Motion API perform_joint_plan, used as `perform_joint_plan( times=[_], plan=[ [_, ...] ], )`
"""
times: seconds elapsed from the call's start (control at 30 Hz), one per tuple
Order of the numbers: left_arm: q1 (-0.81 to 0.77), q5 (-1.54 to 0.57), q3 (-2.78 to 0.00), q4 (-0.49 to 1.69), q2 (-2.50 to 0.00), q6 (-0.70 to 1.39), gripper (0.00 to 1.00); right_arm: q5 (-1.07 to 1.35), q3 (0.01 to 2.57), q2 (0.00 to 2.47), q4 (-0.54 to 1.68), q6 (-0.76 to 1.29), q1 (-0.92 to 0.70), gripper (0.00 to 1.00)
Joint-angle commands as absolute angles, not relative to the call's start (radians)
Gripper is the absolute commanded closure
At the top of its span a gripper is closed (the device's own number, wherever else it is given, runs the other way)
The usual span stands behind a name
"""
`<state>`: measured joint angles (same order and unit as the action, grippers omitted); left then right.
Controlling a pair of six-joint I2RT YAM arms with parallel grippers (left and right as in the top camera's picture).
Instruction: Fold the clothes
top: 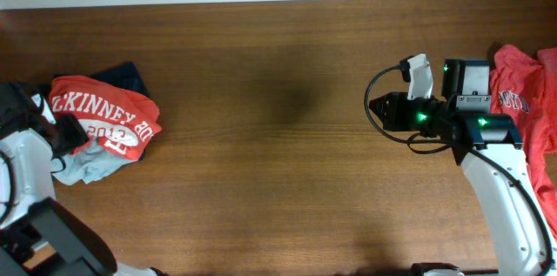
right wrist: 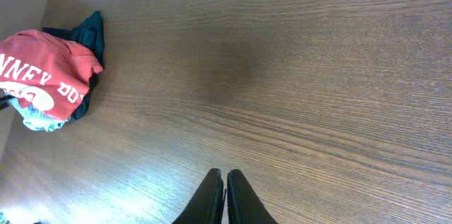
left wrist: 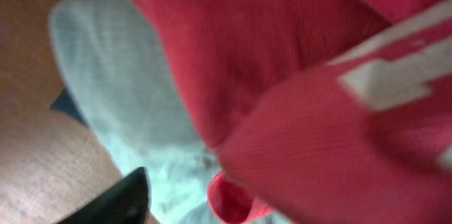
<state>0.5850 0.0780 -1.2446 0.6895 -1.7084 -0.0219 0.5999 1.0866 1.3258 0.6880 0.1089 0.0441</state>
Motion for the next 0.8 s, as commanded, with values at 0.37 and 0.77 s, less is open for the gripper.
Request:
perform_joint_plan(
  times=[0.37,0.77],
  plan=[
    [0.587,0.078,-1.241,0.627,-1.771,-0.039,1.00,0.592,1.089,1.325,0.685,0.112,0.039,0.91],
    [0.588,0.284,-1.352,0.641,-1.584,-0.039,1.00,0.592,1.089,1.325,0.685,0.112,0.039,0.91]
  ],
)
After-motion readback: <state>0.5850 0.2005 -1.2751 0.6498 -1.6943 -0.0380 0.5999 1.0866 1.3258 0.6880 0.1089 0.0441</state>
